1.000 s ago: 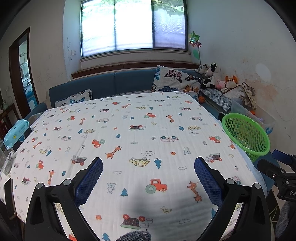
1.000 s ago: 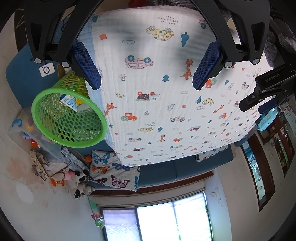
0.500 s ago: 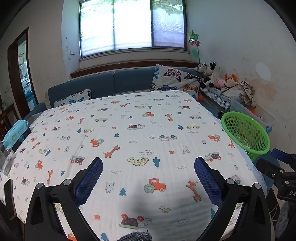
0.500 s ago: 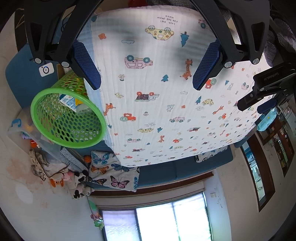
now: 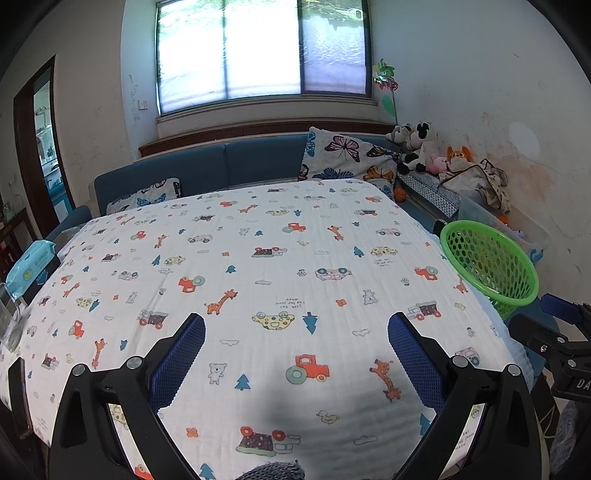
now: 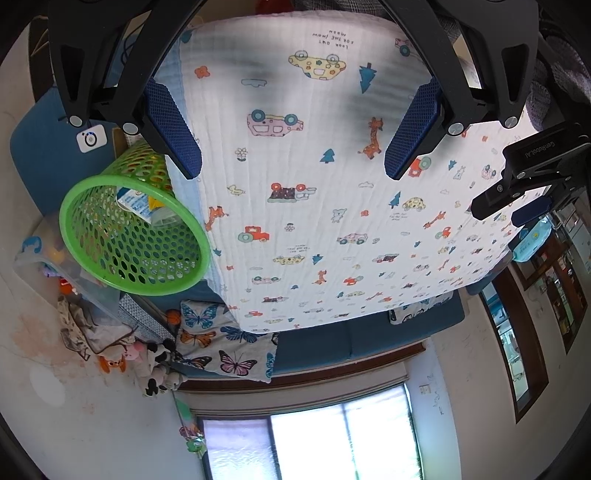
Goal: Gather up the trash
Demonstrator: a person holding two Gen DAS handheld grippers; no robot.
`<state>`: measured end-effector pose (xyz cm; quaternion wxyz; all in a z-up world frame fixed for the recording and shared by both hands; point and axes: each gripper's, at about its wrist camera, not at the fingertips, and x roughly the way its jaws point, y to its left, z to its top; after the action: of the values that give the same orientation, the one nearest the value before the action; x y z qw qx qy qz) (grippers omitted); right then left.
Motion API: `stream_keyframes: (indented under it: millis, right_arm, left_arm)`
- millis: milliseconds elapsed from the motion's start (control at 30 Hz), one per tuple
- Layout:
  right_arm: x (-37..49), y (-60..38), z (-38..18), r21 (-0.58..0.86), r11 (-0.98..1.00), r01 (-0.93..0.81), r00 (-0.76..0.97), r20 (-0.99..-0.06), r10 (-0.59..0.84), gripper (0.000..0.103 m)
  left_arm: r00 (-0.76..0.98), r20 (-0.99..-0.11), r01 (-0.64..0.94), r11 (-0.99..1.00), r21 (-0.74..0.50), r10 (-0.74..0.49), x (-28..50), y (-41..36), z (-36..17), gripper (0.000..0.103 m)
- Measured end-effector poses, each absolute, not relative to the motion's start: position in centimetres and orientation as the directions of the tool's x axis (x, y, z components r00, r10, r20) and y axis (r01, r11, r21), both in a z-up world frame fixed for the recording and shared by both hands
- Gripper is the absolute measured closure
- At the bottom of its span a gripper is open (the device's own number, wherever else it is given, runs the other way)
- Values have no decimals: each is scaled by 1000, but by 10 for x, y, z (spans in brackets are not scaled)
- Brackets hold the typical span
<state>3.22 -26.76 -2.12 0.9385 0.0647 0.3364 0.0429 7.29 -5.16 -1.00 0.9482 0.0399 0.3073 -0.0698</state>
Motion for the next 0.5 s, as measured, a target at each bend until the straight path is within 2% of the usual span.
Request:
stream_keyframes:
  millis: [500]
  right_arm:
    - [32,-267,-22,149,988,-39,770,-626,125,5]
  left_arm:
    - [803,-587,157,987,35,-107,72,-54,-11,7]
